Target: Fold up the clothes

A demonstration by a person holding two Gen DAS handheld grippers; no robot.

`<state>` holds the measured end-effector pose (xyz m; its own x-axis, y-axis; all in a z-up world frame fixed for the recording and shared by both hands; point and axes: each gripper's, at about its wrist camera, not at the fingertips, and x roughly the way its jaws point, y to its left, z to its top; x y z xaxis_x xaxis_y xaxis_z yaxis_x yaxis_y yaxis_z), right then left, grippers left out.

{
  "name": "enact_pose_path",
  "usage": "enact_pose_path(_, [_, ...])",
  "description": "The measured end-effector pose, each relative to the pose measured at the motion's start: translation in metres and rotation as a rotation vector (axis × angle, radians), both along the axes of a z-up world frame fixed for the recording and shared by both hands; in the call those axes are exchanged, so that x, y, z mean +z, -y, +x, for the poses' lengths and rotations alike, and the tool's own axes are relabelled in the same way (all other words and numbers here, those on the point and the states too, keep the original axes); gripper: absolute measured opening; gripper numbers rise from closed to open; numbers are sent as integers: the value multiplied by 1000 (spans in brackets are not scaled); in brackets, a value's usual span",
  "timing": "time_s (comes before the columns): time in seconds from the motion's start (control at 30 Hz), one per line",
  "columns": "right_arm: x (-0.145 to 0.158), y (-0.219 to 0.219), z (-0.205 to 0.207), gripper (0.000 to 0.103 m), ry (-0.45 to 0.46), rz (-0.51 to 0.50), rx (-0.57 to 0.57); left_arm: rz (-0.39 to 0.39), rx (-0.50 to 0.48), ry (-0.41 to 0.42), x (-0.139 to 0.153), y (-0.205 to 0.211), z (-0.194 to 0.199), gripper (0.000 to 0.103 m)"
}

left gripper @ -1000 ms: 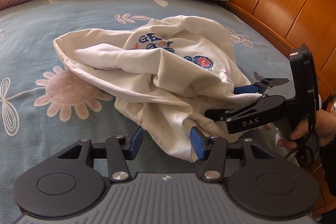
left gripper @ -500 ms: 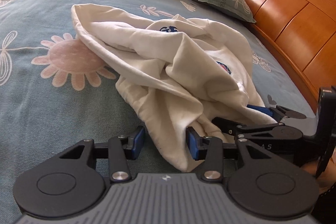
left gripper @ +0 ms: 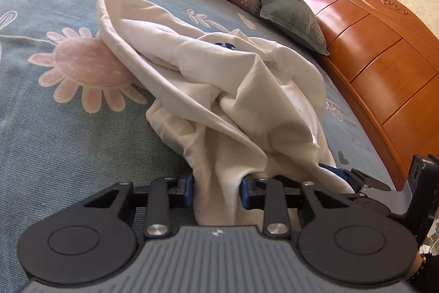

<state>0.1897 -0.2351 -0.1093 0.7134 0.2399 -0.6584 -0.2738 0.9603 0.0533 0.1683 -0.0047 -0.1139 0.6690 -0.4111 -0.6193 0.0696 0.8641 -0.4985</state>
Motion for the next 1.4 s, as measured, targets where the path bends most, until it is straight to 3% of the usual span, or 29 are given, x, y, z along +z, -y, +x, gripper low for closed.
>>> enact_pose_path(0.13, [0,0,-1,103,1,-3,0,8,11,-35,4,0,-1,9])
enact_pose_path(0.23, [1,-1,0,103,-5,-12,4,13,19,-29,16,-11,-3,4])
enact_pose_path(0.43, [16,-1,1,103,-62,-7,1,77,57,33,48,-61,-6,3])
enact_pose_path(0.63, [45,0,-17,103,-26,58,1,134,147,26,66,-114,-11,3])
enact_pose_path(0.9, [72,-9,-31,103,15,23,7,231,243,-70,65,-195,-19,3])
enact_pose_path(1.23, [76,-17,-32,103,6,-8,-9,338,357,-166,67,-284,15,3])
enact_pose_path(1.33, [75,-18,-31,103,-2,-13,-16,355,378,-173,66,-296,30,5])
enact_pose_path(1.4, [76,-19,-31,103,-1,-16,-17,307,351,-217,59,-301,39,8])
